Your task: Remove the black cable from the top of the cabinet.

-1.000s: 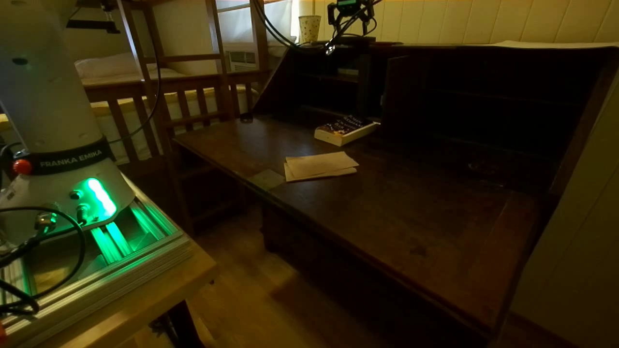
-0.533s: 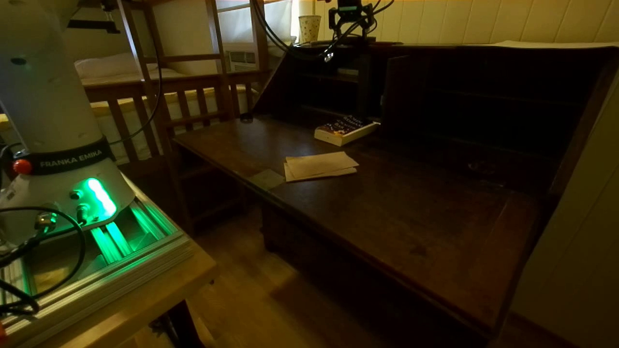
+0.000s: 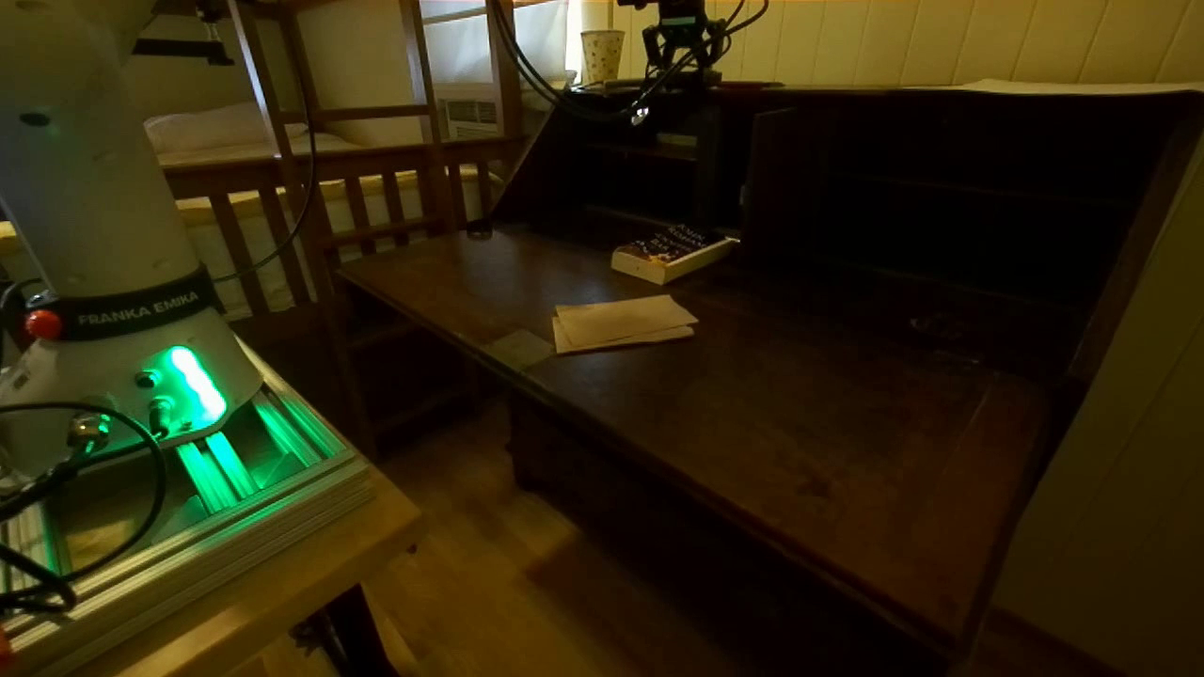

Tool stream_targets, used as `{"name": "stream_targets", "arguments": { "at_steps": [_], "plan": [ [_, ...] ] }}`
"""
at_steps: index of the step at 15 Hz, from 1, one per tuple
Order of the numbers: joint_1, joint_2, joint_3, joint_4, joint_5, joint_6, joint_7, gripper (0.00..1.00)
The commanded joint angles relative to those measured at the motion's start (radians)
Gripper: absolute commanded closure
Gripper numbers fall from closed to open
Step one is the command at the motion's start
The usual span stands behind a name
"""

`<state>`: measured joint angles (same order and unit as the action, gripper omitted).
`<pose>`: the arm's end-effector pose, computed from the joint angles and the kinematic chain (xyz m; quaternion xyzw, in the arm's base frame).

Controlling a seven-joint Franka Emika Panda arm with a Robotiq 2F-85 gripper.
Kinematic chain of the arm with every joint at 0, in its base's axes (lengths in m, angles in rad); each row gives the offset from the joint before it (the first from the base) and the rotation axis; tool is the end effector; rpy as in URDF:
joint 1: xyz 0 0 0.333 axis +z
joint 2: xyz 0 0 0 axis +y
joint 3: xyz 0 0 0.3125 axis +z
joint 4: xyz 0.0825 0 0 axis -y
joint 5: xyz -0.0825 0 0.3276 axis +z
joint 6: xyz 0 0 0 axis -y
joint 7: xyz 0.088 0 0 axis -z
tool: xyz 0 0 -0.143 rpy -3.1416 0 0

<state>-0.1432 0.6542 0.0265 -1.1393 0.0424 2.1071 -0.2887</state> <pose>0.7160 -0.0862 0.4302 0.9846 0.0730 0.1585 0.0048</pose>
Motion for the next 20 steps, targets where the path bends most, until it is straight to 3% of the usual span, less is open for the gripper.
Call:
{"name": "stream_targets", "arguments": {
  "at_steps": [1, 9, 13, 15, 17, 20],
  "plan": [
    [-0.007, 0.022, 0.008, 0.038, 0.026, -0.015, 0.005, 0.63],
    [0.002, -0.004, 0.003, 0.037, 0.015, -0.070, 0.020, 0.64],
    [0.018, -0.114, 0.001, -0.050, -0.010, -0.068, 0.014, 0.64],
    [0.024, -0.172, -0.002, -0.085, -0.020, -0.142, 0.006, 0.64],
    [0.024, -0.218, -0.006, -0.106, -0.024, -0.294, 0.013, 0.64],
    [0.054, -0.321, -0.048, -0.204, -0.143, -0.423, 0.073, 0.64]
  ]
}}
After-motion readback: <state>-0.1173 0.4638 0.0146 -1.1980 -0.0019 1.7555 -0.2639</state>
